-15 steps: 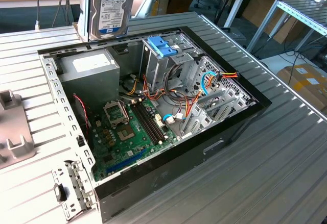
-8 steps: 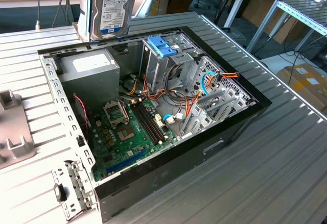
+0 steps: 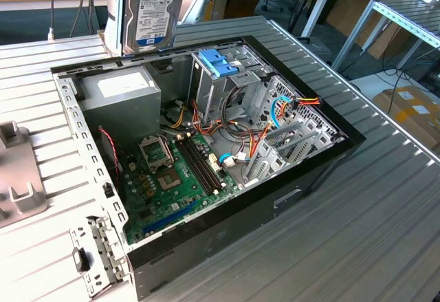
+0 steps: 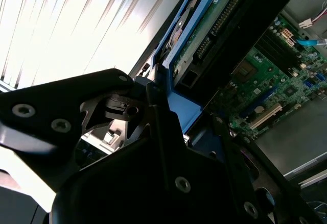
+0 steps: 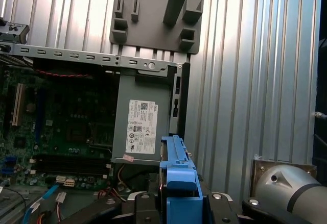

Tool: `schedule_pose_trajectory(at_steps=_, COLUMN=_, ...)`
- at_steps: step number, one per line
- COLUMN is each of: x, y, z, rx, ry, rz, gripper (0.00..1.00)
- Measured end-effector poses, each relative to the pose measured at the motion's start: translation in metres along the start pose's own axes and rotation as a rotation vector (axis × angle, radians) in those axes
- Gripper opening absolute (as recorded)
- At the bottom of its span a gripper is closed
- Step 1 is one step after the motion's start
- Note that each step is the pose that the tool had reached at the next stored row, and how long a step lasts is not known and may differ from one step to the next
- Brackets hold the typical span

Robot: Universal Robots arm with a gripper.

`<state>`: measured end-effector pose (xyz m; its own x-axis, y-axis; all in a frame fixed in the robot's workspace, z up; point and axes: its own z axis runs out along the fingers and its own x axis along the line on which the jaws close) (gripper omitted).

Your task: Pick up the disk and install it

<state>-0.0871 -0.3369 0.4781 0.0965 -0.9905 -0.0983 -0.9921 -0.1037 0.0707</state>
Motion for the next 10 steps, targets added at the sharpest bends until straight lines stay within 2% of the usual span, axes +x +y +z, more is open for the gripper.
schedule_pose_trajectory(at_steps=10, x=0.0002, y=-0.0016, z=0.0000, rx=0.0000, ry=0.0001, rz=0.000, gripper=0.37)
